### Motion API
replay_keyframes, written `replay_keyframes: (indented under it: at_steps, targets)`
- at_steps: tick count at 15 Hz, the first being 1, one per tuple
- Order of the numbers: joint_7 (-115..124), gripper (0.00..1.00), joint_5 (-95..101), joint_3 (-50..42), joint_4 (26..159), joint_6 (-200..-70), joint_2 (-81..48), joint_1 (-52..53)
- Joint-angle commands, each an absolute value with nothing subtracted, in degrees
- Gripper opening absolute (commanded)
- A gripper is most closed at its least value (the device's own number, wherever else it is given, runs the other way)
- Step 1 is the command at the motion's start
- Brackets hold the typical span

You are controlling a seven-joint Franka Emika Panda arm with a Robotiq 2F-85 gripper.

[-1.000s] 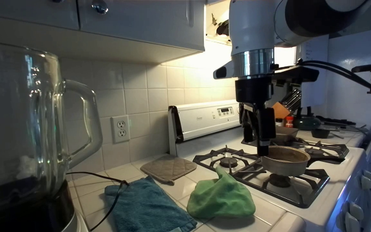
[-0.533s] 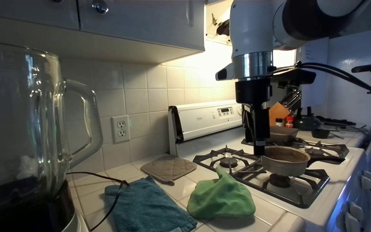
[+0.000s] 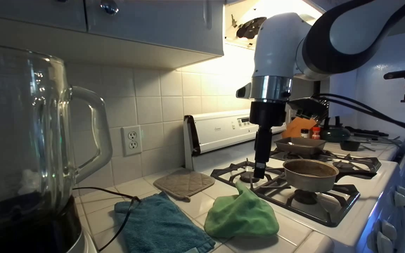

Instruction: Pick up the cloth and wipe the pot

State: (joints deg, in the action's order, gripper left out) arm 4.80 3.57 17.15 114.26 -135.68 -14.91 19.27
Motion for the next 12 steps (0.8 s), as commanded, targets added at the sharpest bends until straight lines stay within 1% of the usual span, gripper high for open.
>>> replay_keyframes:
  at_steps: [1, 6, 12]
  targets:
    - [6.3, 1.0, 6.4, 16.4, 114.2, -139.6, -18.0, 21.2]
    - [8.2, 1.0, 12.2, 14.5, 113.0, -142.2, -21.9, 24.0]
    - [12.8, 1.0, 22.4, 9.8, 110.2, -143.8, -24.8, 27.9]
